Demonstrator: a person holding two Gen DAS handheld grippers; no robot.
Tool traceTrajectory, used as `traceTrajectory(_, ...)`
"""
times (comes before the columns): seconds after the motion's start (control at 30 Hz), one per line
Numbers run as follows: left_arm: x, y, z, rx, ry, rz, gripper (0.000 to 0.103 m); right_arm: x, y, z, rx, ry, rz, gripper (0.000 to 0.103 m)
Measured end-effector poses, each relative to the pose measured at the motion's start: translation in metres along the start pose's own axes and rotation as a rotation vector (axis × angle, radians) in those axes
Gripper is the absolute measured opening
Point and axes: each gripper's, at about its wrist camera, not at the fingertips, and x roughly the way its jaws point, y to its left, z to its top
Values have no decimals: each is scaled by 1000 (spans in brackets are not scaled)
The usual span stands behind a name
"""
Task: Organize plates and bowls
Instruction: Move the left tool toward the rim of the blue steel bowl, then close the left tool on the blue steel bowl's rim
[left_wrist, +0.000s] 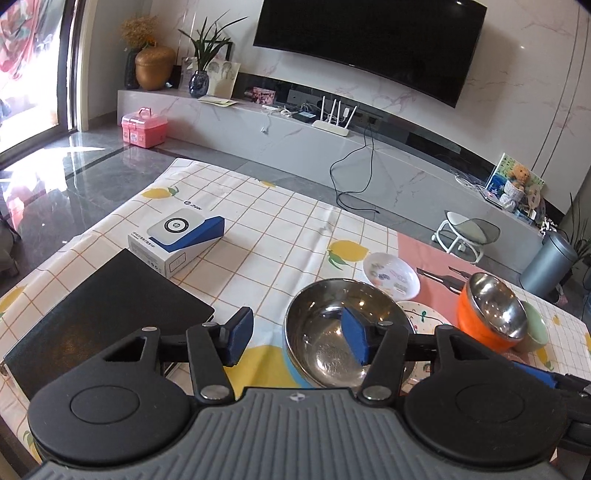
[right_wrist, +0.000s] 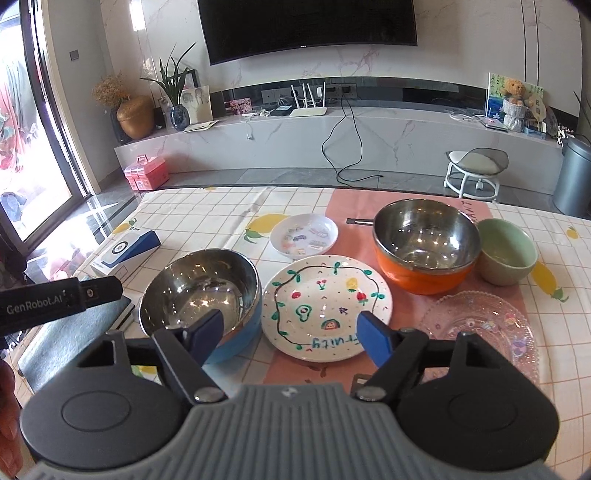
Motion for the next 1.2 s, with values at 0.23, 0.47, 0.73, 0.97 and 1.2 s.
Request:
traceTrajectory(0.23,39,12,10,-95,62,8,75,45,6,17,63,62,-11,74)
traceTrajectory(0.47,71,17,4,-144,142,12,73,81,4,16,133,139,-2,63)
traceTrajectory(0.73,90,10,-2,-99,195,21,38,98,-1,14,189,175,57,34)
traceTrajectory(0.97,93,3,-4,-53,208,36,12,100,4,14,188,178,98,13)
traceTrajectory(1.2,85,2,-4,-47,204,29,11,98,5,14,192,184,91,9)
